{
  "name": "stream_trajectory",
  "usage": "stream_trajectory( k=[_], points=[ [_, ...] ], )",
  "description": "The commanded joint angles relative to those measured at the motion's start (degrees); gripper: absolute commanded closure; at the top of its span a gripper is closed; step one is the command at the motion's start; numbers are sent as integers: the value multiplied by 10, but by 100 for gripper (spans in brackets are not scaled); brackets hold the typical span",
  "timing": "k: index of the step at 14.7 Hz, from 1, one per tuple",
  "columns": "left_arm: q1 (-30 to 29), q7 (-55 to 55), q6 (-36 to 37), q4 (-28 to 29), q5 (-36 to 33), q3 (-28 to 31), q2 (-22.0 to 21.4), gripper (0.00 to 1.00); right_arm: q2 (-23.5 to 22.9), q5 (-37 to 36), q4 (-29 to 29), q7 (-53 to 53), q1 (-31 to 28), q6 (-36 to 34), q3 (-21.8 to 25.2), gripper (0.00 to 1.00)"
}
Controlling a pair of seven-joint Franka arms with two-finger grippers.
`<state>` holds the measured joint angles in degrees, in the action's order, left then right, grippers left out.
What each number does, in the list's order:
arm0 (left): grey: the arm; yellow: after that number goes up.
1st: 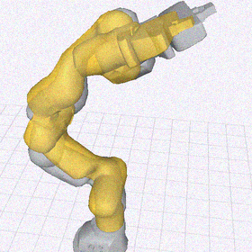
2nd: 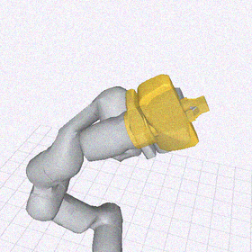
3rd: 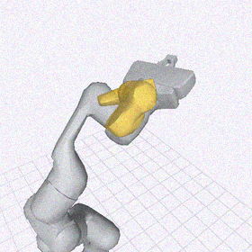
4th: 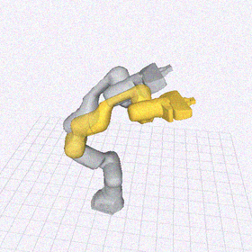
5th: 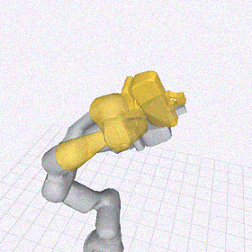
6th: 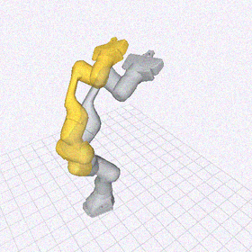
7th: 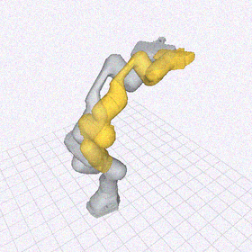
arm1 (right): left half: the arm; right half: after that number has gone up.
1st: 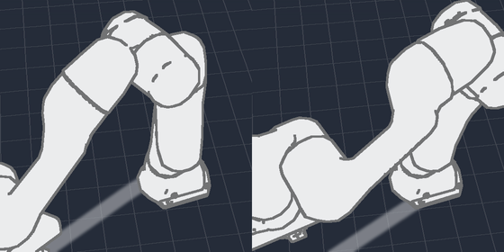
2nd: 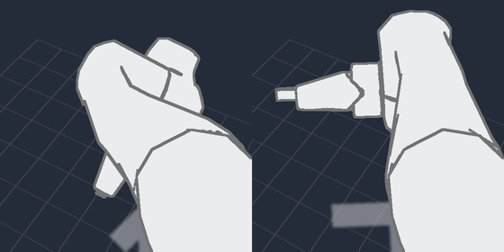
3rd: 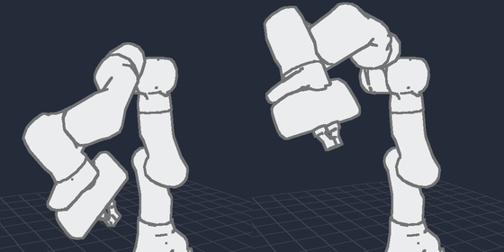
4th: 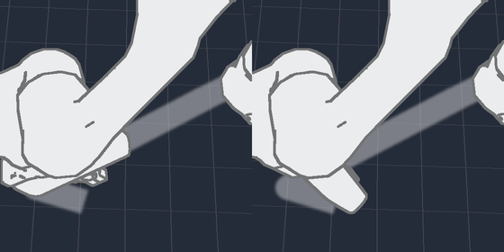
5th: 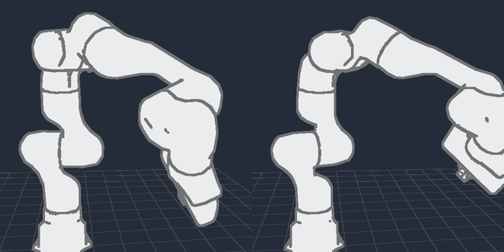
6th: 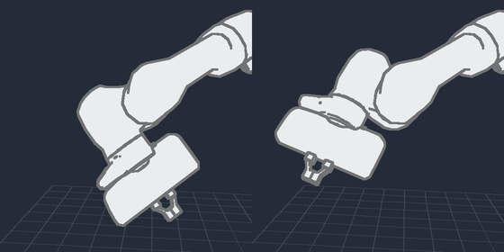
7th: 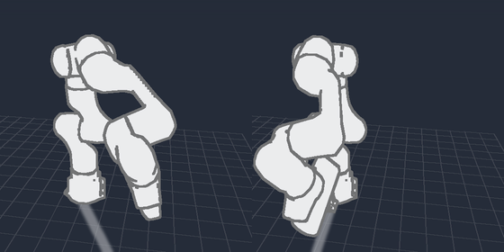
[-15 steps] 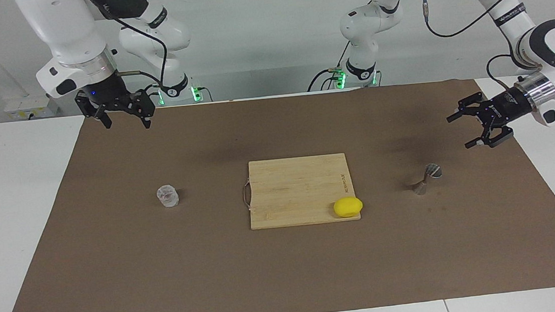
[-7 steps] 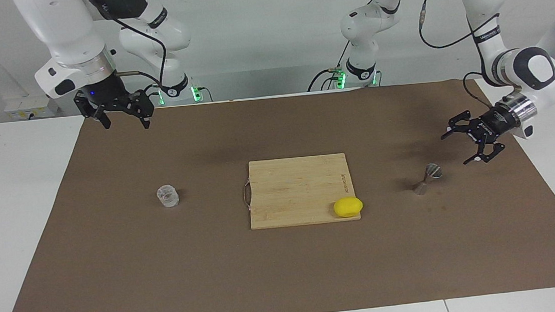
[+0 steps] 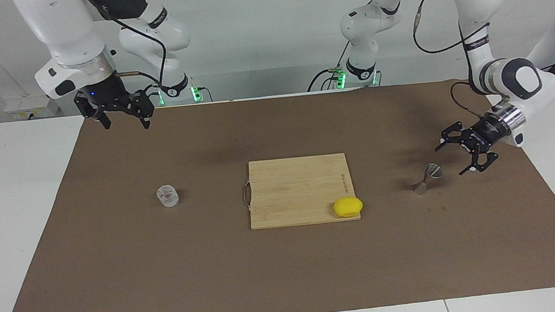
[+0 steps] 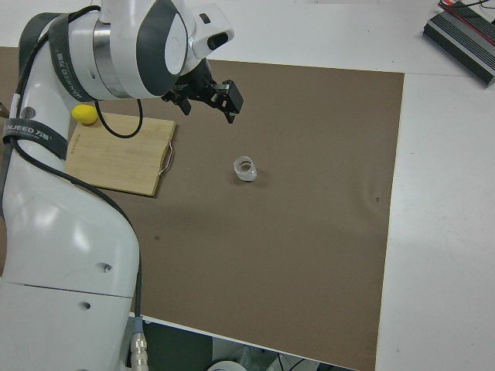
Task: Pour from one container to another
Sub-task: 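Move the left gripper onto the small metal cup and grasp it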
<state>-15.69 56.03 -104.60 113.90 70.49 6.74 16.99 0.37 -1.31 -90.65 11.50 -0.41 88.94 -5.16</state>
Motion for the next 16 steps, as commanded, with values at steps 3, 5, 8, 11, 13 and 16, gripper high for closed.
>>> stream_trajectory(
  k=[3,5,8,11,13,16],
  points=[
    [29,-13,-51,22,40,4,-5,0,2,-7,0,-17,-7,-5,-4,0],
    [30,-16,-58,27,40,4,-5,0,2,-7,0,-17,-6,-5,-4,0],
    [45,-39,-71,32,41,4,-5,0,2,-7,0,-17,-6,-5,-4,0],
    [48,-52,-73,37,41,4,-6,0,2,-5,0,-17,-6,-5,-4,0],
    [48,-55,-76,39,42,3,-6,0,2,-5,0,-17,-6,-5,-5,0],
    [53,-63,-77,39,49,3,-6,3,2,1,0,-17,-6,-5,-5,0]
  ],
)
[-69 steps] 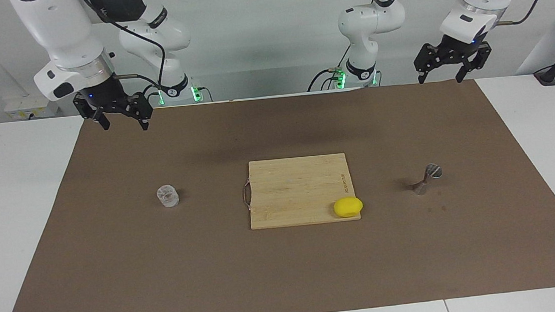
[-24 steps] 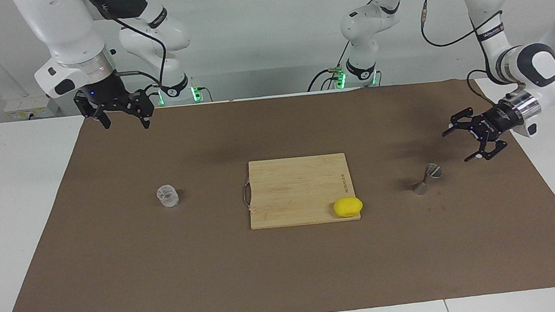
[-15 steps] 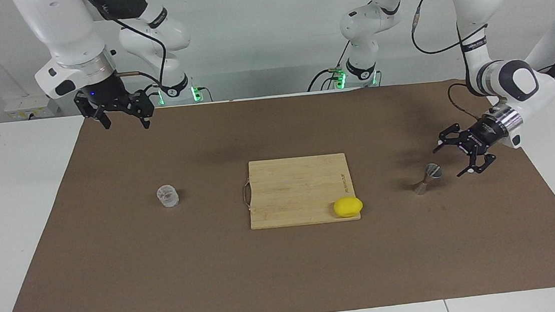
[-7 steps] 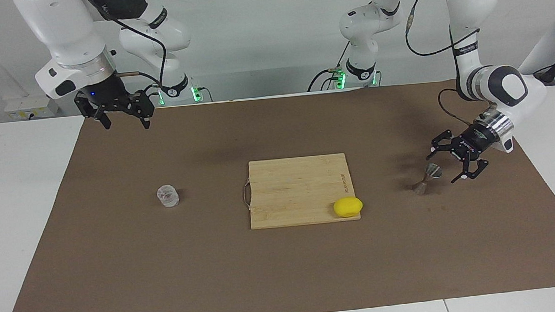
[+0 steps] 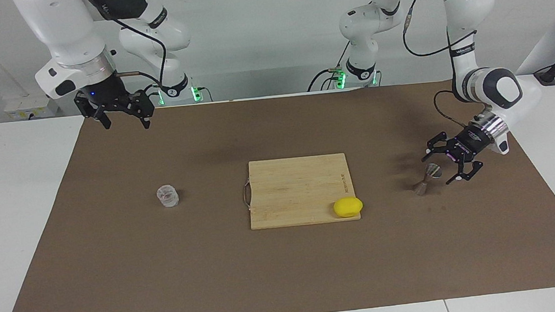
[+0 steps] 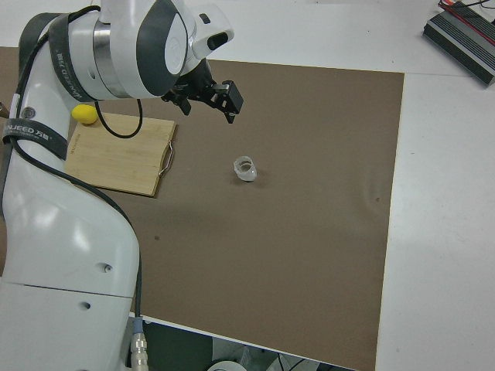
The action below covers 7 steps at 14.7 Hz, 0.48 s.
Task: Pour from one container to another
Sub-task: 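Move the left gripper onto the small metal cup and grasp it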
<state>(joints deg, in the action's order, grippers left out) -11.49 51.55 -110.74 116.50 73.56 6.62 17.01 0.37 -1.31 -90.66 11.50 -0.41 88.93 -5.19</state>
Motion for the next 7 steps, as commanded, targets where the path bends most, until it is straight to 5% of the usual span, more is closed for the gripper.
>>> stream_trajectory(
  k=[1,7],
  points=[
    [13,-20,-16,13,19,4,-6,3,2,2,0,-17,-6,-4,-4,0],
    [17,-37,-17,13,19,4,-6,8,2,3,0,-17,-4,-5,-4,0]
  ],
)
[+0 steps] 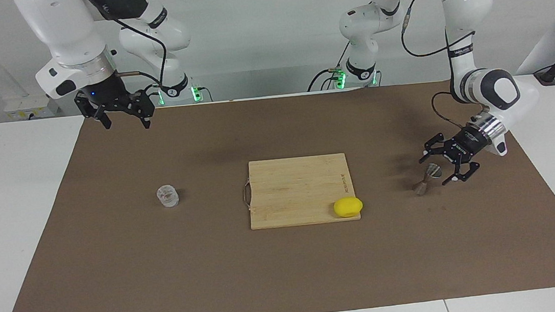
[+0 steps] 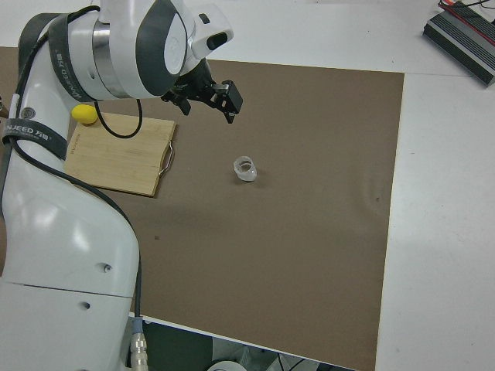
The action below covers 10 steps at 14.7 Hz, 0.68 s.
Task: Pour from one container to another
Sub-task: 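Move the left gripper onto the small metal cup and grasp it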
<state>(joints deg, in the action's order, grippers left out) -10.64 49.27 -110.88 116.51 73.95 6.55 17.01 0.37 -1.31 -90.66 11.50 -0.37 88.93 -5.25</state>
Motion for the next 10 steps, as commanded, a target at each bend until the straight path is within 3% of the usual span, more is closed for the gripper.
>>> stream_trajectory(
  k=[1,4,6,8,10],
  points=[
    [10,-15,-15,13,16,5,-6,9,2,3,0,-17,-3,-5,-4,0],
    [9,-14,-15,13,16,5,-6,9,2,3,0,-16,-1,-5,-4,0],
    [8,-14,-15,13,16,5,-6,15,2,3,0,-16,-1,-4,-4,0],
    [7,-13,-15,13,16,6,-6,38,2,3,-4,-18,-1,3,-4,0],
    [7,-13,-15,13,16,6,-6,74,4,3,-7,-17,0,3,-4,0]
  ],
)
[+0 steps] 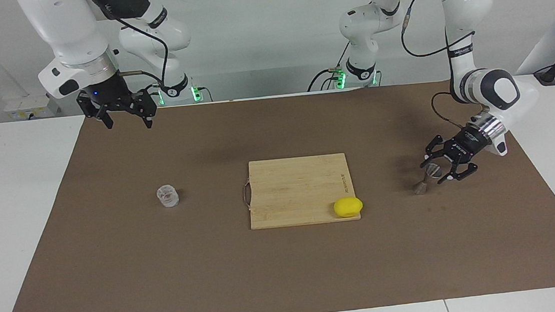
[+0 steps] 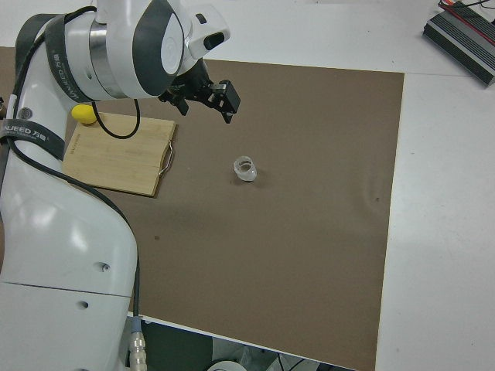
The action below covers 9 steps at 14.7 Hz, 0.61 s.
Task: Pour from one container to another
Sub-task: 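Move the left gripper onto the small metal cup and grasp it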
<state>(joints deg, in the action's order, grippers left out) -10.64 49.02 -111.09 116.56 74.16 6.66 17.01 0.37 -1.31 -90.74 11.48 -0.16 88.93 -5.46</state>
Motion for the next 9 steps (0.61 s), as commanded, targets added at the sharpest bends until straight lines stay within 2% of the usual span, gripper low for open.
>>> stream_trajectory(
  k=[1,2,5,9],
  points=[
    [6,-10,-13,13,14,5,-6,90,4,3,-6,-16,-2,3,-2,0],
    [6,-9,-13,12,14,5,-6,100,4,3,-6,-16,-2,2,-2,0],
    [7,-2,-4,1,13,5,-6,100,4,3,-7,-18,-3,2,-2,0],
    [17,1,38,-50,6,2,-9,100,4,3,-7,-15,-5,2,-2,0]
  ],
)
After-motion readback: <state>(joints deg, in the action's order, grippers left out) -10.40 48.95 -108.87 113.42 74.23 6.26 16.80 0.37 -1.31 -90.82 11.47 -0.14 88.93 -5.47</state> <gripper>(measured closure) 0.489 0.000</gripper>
